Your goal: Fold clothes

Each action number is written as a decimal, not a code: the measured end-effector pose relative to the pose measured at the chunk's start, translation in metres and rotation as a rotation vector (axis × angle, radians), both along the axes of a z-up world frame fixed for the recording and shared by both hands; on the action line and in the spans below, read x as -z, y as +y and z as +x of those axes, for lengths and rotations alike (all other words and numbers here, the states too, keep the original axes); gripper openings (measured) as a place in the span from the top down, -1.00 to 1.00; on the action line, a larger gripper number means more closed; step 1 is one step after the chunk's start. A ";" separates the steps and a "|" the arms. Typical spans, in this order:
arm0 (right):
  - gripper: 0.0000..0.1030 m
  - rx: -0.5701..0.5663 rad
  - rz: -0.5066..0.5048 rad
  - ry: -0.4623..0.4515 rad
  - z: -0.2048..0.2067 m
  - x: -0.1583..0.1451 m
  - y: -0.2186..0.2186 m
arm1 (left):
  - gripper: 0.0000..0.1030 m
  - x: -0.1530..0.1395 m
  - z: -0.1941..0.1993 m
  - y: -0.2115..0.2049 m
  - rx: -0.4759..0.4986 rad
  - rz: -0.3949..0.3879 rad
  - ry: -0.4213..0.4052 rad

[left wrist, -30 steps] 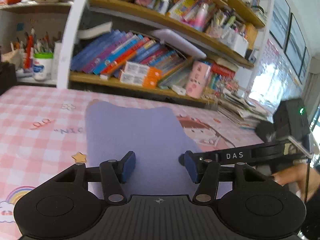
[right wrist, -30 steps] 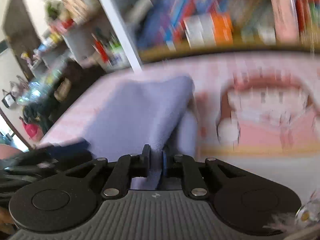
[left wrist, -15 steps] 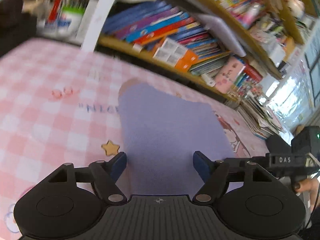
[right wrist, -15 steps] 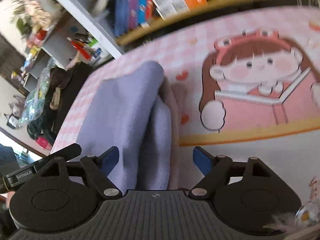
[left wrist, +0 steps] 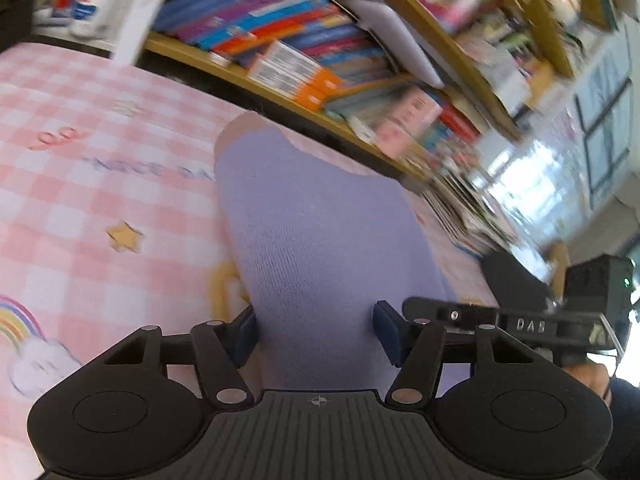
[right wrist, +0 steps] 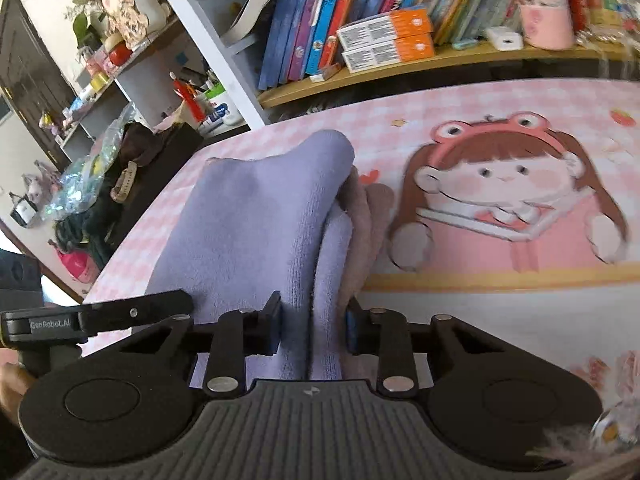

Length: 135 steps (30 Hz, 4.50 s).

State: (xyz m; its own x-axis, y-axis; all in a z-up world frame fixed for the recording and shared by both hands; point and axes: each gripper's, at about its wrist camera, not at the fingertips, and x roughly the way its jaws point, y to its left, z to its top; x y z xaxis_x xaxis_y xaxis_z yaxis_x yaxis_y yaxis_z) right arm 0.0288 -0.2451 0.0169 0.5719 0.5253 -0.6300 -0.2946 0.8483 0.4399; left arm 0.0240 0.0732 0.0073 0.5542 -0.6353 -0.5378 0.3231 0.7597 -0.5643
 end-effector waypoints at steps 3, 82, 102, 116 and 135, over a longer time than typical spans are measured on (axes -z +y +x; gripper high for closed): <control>0.46 0.002 0.006 0.037 -0.018 0.001 -0.018 | -0.19 0.006 -0.006 -0.013 0.054 0.027 0.034; 0.12 0.182 0.112 -0.139 0.240 0.024 -0.030 | -0.20 0.032 0.249 -0.022 -0.168 -0.001 -0.161; -0.46 0.269 -0.266 -0.431 0.062 0.010 0.010 | -0.54 0.008 0.088 -0.044 -0.275 0.233 -0.352; -0.80 0.309 -0.351 -0.547 -0.022 0.006 0.021 | -0.76 0.000 0.003 -0.056 -0.334 0.318 -0.454; -1.00 0.355 -0.388 -0.524 -0.031 0.021 0.021 | -0.93 0.012 0.009 -0.073 -0.278 0.404 -0.424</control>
State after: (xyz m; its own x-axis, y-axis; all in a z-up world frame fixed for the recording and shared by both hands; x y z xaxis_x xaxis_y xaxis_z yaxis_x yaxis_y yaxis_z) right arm -0.0020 -0.2237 -0.0042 0.9427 0.0482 -0.3302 -0.0627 0.9975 -0.0333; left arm 0.0329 0.0004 -0.0050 0.8859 -0.2305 -0.4025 0.2154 0.9730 -0.0831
